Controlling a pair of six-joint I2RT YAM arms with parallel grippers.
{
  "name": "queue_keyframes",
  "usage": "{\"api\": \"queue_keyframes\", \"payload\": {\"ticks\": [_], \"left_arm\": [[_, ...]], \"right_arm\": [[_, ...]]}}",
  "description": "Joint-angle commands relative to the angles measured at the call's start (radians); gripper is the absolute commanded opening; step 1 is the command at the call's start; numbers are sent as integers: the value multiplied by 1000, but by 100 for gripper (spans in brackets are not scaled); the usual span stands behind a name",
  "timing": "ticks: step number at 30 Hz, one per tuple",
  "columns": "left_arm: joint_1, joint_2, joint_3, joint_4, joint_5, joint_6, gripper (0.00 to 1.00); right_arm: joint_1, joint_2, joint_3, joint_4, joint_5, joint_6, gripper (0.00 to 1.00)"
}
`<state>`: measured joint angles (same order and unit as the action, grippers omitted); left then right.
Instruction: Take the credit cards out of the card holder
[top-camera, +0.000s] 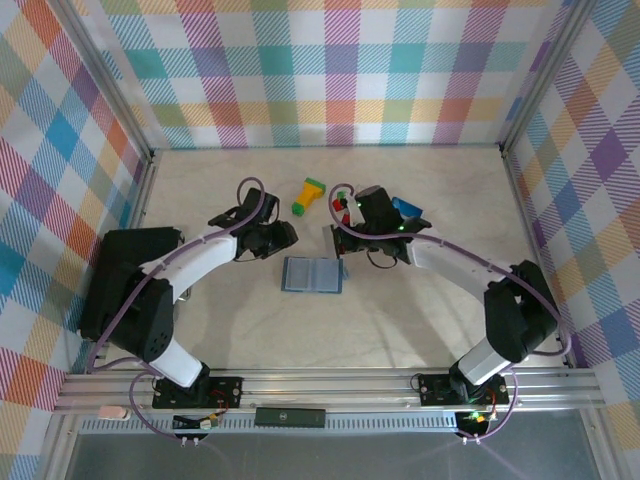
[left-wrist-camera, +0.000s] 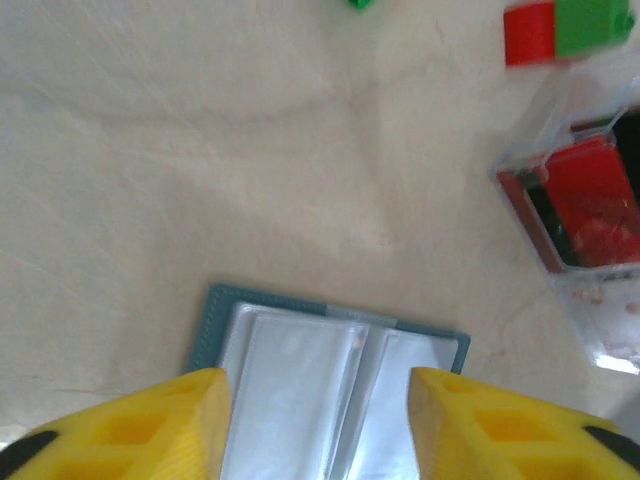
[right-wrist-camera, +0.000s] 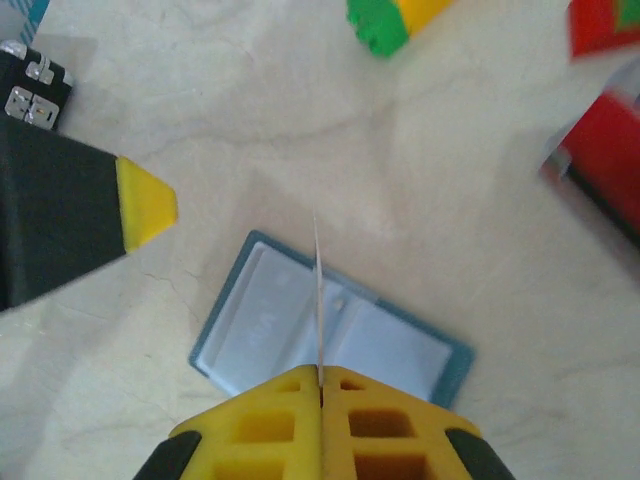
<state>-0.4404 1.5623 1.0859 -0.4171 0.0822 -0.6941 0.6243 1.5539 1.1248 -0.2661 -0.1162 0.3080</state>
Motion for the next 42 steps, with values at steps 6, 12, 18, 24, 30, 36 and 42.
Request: {"api": "queue_keyframes", "payload": {"ticks": [6, 12, 18, 24, 30, 36, 42], "left_arm": [[52, -153, -35, -11, -179, 2, 80], [67, -204, -45, -33, -233, 72, 96], [71, -214, -42, -117, -330, 94, 100], [77, -203, -48, -131, -342, 97, 100], [80, -177, -36, -137, -331, 134, 100], [81, -156, -35, -117, -318, 140, 100], [83, -140, -23, -113, -313, 132, 100]], "right_arm": [[-115, -37, 198, -276, 95, -576, 0], [-152, 23, 292, -434, 59, -800, 0], [-169, 147, 407, -603, 66, -891, 0], [-178, 214, 431, -688, 129, -928, 0], [-193, 269, 406, -704, 204, -937, 0], [-208, 329, 440, -697, 231, -951, 0], [-228, 353, 443, -683, 232, -965, 0]]}}
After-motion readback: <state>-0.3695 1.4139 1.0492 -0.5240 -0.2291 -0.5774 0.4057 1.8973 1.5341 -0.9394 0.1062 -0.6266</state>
